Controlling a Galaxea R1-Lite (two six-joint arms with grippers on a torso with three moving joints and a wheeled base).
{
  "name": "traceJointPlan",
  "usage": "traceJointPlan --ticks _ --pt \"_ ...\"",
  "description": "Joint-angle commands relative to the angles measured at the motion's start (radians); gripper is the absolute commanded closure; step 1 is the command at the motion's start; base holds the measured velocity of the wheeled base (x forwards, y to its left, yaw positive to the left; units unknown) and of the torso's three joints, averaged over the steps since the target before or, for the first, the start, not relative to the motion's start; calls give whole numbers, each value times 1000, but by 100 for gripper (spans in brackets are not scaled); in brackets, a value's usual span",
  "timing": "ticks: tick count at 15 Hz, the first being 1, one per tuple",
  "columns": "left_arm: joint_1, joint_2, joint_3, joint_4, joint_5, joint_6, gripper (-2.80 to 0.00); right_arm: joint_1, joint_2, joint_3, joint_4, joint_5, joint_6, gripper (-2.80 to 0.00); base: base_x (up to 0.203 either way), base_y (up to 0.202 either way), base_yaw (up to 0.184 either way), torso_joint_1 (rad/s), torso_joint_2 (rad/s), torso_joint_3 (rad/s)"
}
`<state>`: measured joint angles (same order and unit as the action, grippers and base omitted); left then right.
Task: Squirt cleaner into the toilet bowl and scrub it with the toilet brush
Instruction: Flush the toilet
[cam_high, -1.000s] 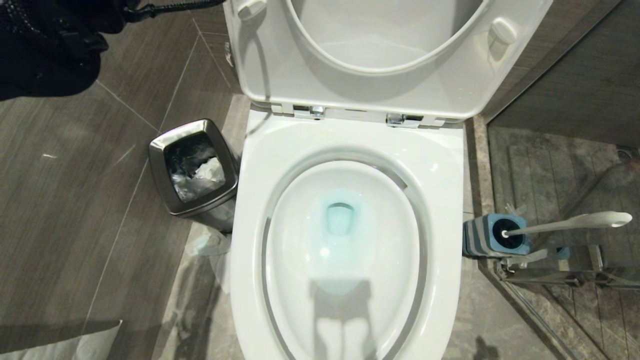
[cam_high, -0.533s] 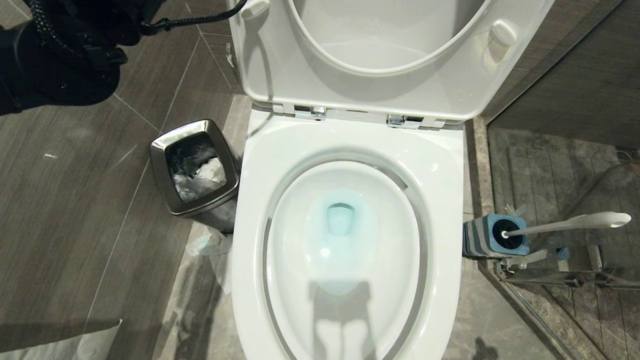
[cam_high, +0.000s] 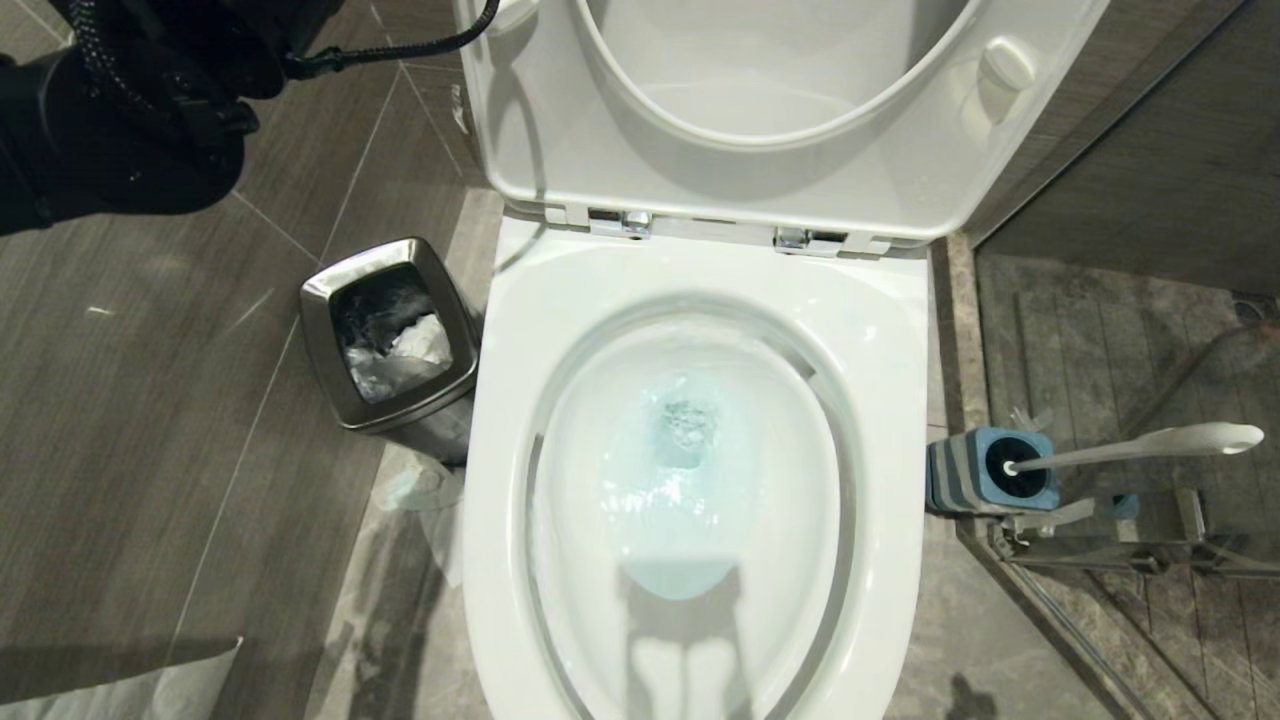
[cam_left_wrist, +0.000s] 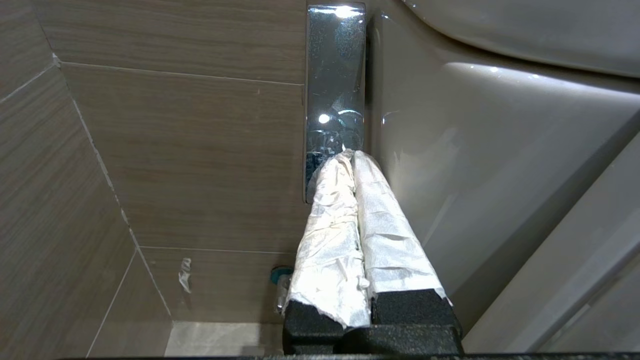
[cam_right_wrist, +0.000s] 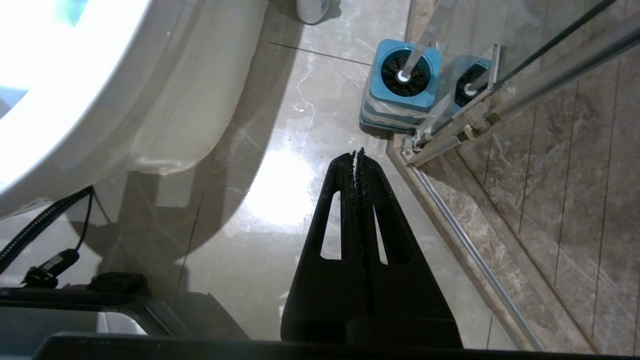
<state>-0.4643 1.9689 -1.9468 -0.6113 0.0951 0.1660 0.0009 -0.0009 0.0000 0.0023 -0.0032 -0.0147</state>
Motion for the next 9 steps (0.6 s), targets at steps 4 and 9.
traceJointPlan --ticks 4,9 --pt "-1 10 -1 -10 0 1 0 0 1 2 0 0 -1 0 0 0 0 0 0 0" --pt "-2 2 -1 -10 0 2 0 0 1 2 1 0 -1 0 0 0 0 0 0 0"
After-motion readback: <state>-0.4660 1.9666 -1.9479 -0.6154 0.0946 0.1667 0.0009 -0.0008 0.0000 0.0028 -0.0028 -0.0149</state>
